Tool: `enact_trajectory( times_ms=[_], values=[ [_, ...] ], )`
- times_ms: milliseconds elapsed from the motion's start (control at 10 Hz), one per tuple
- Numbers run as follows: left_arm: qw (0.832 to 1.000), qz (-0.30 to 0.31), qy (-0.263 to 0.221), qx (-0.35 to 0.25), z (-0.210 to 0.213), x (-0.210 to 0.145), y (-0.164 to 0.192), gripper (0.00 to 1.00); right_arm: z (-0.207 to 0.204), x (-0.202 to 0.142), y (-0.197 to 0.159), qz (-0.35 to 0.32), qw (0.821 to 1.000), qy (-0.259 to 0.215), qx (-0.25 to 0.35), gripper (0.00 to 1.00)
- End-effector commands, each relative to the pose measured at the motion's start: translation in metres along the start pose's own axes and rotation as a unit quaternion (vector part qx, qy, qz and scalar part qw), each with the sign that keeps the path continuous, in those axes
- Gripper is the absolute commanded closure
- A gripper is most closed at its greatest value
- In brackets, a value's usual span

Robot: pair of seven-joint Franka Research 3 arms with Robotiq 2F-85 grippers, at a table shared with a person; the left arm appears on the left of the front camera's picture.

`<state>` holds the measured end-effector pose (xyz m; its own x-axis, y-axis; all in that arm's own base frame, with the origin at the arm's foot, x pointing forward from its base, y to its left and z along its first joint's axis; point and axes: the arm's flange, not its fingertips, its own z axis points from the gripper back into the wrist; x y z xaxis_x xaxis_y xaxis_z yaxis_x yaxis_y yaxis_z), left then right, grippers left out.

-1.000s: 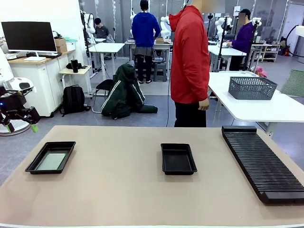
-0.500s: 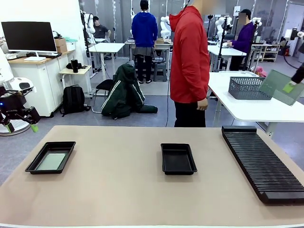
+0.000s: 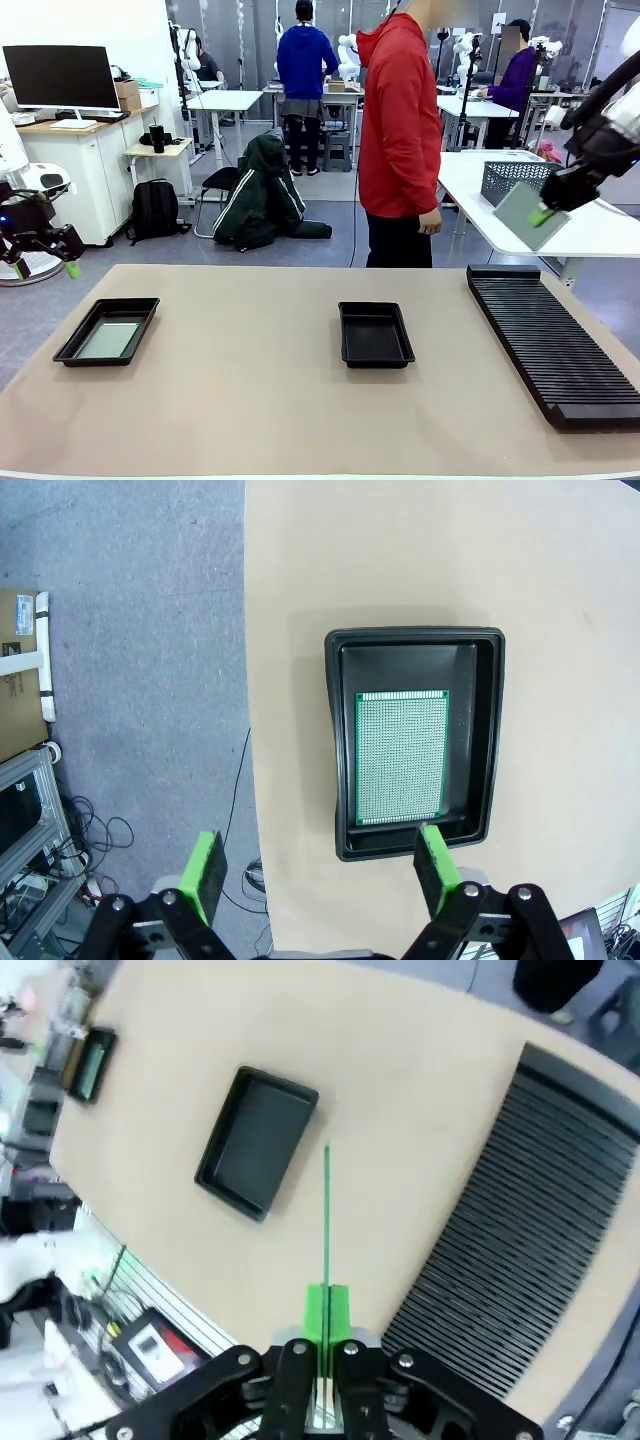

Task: Inspect and transfer BCBs to ESD trays.
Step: Pick up the Blank PCB from the PCB Rack and place it in the right ESD tray.

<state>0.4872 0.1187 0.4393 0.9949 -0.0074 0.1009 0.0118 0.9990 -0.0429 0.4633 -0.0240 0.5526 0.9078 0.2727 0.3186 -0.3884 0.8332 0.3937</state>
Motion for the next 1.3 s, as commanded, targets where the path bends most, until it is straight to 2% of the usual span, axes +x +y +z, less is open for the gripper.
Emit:
enact_trajectory(
  times_ms=[0, 500, 1200],
  values=[
    [1.000, -0.003, -0.002, -0.004, 0.000, -0.001, 0.001, 0.00, -0.037, 0.008, 0.009, -0.057, 0.997, -0.043, 0.041, 0.97],
    [1.000, -0.003, -0.002, -0.004, 0.000, -0.001, 0.001, 0.00, -0.138, 0.014, 0.033, -0.143, 0.979, -0.045, 0.140, 0.97],
    [1.000, -0.003, -0.002, -0.004, 0.000, -0.001, 0.001, 0.00, -0.264, 0.007, 0.047, -0.186, 0.956, -0.027, 0.223, 0.97]
  ],
)
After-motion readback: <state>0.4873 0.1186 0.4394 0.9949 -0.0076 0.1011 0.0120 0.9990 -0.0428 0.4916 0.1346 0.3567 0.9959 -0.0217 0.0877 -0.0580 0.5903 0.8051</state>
